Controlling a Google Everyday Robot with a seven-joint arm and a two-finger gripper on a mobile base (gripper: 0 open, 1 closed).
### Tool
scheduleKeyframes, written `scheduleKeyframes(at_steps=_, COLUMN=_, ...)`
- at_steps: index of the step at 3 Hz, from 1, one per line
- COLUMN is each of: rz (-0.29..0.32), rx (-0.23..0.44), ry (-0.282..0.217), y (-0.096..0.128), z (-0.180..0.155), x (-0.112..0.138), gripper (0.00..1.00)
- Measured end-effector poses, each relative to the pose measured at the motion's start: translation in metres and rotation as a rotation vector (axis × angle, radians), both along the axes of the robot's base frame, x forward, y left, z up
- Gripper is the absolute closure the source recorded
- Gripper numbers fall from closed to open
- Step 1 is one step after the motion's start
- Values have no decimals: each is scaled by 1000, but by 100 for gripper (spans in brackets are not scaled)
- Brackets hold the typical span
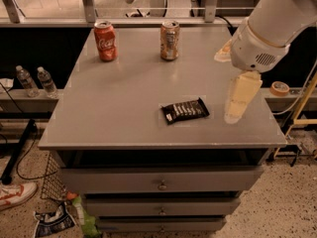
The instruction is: Move rxbar chocolate near orange can
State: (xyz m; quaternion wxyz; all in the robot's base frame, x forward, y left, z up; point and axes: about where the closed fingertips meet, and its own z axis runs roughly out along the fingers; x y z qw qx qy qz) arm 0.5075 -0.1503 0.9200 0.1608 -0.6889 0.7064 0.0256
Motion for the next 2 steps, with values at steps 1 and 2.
scheduleKeyframes(at_steps=1, rz=73, rx=39, ry=53, y=23, z=-28, x=13, gripper=0)
scheduleKeyframes(at_steps=2, rz=74, rx=41, ry=57, y=24, z=-30, x=14, gripper=0)
